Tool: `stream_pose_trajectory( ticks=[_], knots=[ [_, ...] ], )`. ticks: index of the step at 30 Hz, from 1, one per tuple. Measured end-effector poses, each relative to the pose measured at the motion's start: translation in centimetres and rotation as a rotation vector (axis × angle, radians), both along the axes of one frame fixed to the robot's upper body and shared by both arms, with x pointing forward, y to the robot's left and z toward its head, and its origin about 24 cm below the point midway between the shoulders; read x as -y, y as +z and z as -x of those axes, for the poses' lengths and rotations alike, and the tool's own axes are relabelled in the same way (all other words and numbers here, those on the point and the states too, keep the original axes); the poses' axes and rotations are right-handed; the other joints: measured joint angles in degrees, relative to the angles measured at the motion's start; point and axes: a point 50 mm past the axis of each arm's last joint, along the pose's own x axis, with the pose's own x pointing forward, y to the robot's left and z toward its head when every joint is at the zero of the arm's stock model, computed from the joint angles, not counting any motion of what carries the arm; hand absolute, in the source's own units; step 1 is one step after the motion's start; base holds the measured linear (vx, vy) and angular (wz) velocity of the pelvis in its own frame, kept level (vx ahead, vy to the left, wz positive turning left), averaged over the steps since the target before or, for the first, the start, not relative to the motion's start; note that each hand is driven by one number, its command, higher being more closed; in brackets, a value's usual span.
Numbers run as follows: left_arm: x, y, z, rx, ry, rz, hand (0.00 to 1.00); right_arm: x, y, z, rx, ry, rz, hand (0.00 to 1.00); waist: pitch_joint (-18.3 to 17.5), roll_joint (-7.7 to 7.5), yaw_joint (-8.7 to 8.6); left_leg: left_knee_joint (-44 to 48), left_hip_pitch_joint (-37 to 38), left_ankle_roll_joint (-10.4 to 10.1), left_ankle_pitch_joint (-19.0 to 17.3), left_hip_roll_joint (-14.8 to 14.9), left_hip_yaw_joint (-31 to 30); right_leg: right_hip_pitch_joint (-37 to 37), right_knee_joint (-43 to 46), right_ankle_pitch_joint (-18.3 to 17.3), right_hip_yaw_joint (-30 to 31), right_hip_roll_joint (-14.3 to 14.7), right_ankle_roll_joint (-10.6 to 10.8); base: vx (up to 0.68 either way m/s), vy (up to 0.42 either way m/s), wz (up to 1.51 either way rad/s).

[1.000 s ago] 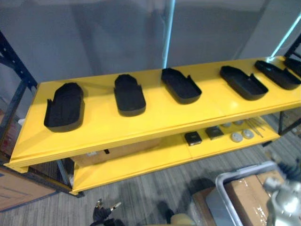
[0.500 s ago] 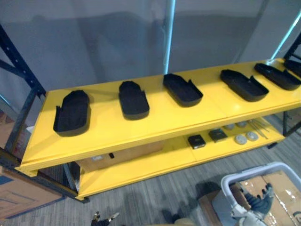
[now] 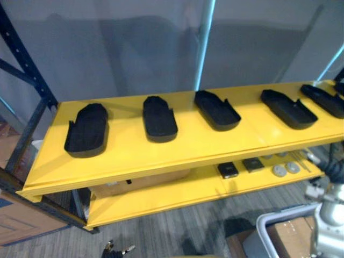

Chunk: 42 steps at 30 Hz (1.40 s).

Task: Walk over and take plastic housings, then place them on the shelf

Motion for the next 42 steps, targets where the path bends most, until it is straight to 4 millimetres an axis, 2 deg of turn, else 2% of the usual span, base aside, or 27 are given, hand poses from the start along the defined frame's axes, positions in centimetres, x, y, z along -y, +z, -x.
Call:
stream_pose_trajectory(
  ticks=[1,4,6,7,8,9,12,13,14,20,23,25,27,29,30,32,35,39,42],
  knots=[
    [0.0,0.0,0.1,-0.002,-0.018,0.007,0.00,0.1,0.5,-0.7,-0.008,0.026,0.019,0.00,0.39,0.60,0.17,0.01,-0.06,0.04,0.03,-0.15,-0.10,-0.01,0.02,0.00,-0.21,-0.18,0.03,0.00,0.022,0.20],
    [0.1,0.0,0.2,-0.005,-0.036,0.019,0.00,-0.1,1.7,-2.7,-0.013,0.084,0.051,0.00,1.48,1.11,0.73,0.01,-0.42,0.10,0.07,-0.21,-0.55,-0.08,0.02,0.01,-0.74,-0.42,0.10,0.00,0.017,0.10],
    [0.8,-0.1,-0.5,0.009,-0.080,0.038,0.00,-0.4,4.1,-4.2,0.039,0.156,0.068,0.00,2.55,2.23,1.21,0.02,-1.16,0.31,0.22,-0.34,-1.24,-0.56,0.12,0.06,-1.26,-0.57,0.20,0.00,0.015,0.13],
    [0.8,-0.1,-0.5,0.012,-0.084,0.043,0.00,-0.7,4.6,-4.5,0.057,0.181,0.068,0.00,2.79,1.91,1.30,0.02,-1.53,0.43,0.34,-0.26,-1.23,-0.99,0.22,0.29,-1.20,-0.54,0.52,0.01,0.011,0.06],
    [0.9,0.0,-0.7,0.018,-0.089,0.052,0.00,-1.2,5.8,-4.8,0.099,0.234,0.063,0.00,2.60,2.60,1.38,0.02,-1.97,0.59,0.52,-0.19,-1.44,-1.32,0.36,0.45,-1.22,-0.42,0.69,0.02,0.003,0.05],
    [0.9,0.0,-0.8,0.022,-0.092,0.056,0.00,-1.7,6.5,-4.9,0.125,0.266,0.072,0.00,2.77,2.61,1.50,0.02,-2.00,0.61,0.55,-0.11,-1.45,-1.36,0.37,0.47,-1.21,-0.34,0.68,0.04,0.000,0.04],
    [1.2,0.1,-1.4,0.043,-0.113,0.063,0.00,-3.9,8.6,-4.4,0.194,0.363,0.137,0.00,3.05,2.69,1.30,0.04,-1.99,0.61,0.56,0.10,-1.44,-1.39,0.44,0.46,-1.14,-0.08,0.58,0.04,0.001,-0.01],
    [1.2,0.2,-1.7,0.055,-0.128,0.062,0.00,-4.1,8.9,-4.3,0.202,0.370,0.148,0.00,3.29,2.73,1.29,0.05,-1.97,0.60,0.58,0.13,-1.44,-1.39,0.53,0.42,-1.12,-0.05,0.52,0.00,0.000,0.00],
    [4.2,0.5,-4.4,0.154,-0.214,0.117,0.00,-4.4,8.4,-4.4,0.150,0.342,0.186,0.00,5.86,2.96,0.93,0.02,-2.10,0.62,1.76,0.89,-1.32,-2.98,2.86,0.06,-0.55,0.24,0.12,0.00,0.000,0.00],
    [4.2,0.5,-4.4,0.154,-0.211,0.115,0.00,-4.3,8.3,-4.4,0.146,0.335,0.183,0.00,5.98,2.76,0.94,0.02,-2.24,0.62,1.77,0.88,-1.31,-3.29,3.08,0.04,-0.26,0.21,0.11,0.00,0.000,0.00],
    [3.9,0.7,-4.7,0.168,-0.161,0.115,0.00,-3.1,7.4,-4.9,0.126,0.246,0.155,0.00,6.43,2.44,1.15,0.03,-3.76,0.93,2.25,0.79,-1.29,-5.22,3.21,0.09,0.42,0.21,0.17,0.00,0.000,0.00],
    [3.3,0.8,-5.1,0.188,-0.078,0.100,0.00,-1.5,6.1,-6.0,0.072,0.137,0.104,0.00,7.99,1.74,1.32,0.05,-4.38,1.31,2.63,0.61,-1.34,-5.66,2.68,0.82,0.56,0.14,0.42,-0.02,0.014,0.00],
    [3.1,0.9,-5.3,0.194,-0.039,0.081,0.00,-0.1,5.8,-7.1,0.042,0.044,0.068,0.00,8.68,1.68,1.49,0.10,-5.22,1.56,2.82,0.12,-1.38,-6.19,1.65,1.76,0.71,0.12,0.55,-0.02,0.037,-0.05],
    [3.0,1.4,-6.0,0.239,0.053,0.100,0.00,1.4,6.8,-8.3,0.043,-0.056,0.071,0.00,10.62,2.08,2.24,0.12,-5.67,1.61,2.84,-0.43,-1.53,-6.23,0.16,2.98,1.04,-0.39,0.87,-0.03,0.048,-0.08],
    [3.0,1.5,-6.3,0.252,0.095,0.109,0.00,1.9,7.3,-8.4,0.047,-0.086,0.093,0.00,10.81,2.34,2.53,0.10,-6.16,1.67,2.88,-0.69,-1.64,-6.51,-0.16,3.21,1.00,-0.62,0.87,-0.03,0.070,0.00],
    [2.8,1.9,-6.9,0.293,0.205,0.134,0.00,2.4,9.5,-8.3,0.096,-0.163,0.174,0.00,11.95,3.53,3.07,0.10,-7.21,2.07,3.16,-1.54,-2.91,-6.98,-0.54,4.04,0.47,-1.41,1.64,-0.01,0.067,0.12],
    [2.2,2.0,-6.9,0.304,0.249,0.140,0.00,1.9,9.4,-8.8,0.073,-0.165,0.214,0.00,12.08,3.67,3.48,0.10,-7.14,2.07,3.16,-2.00,-7.03,-6.99,-0.44,4.34,0.24,-1.77,2.01,0.02,0.014,0.04],
    [2.6,2.3,-7.4,0.331,0.235,0.163,0.00,1.6,8.2,-9.6,-0.010,-0.167,0.276,0.00,12.17,3.72,4.09,0.07,-7.29,2.06,3.15,-2.06,-7.73,-7.00,-0.22,4.31,-0.13,-1.84,1.97,0.01,0.009,0.04],
    [2.8,2.8,-8.4,0.368,0.210,0.178,0.00,1.9,9.1,-10.0,-0.058,-0.172,0.376,0.00,14.01,4.44,4.36,0.04,-7.54,2.04,3.16,-2.06,-8.93,-7.04,0.46,3.87,-1.00,-1.86,1.45,-0.04,0.010,0.11]
  ],
)
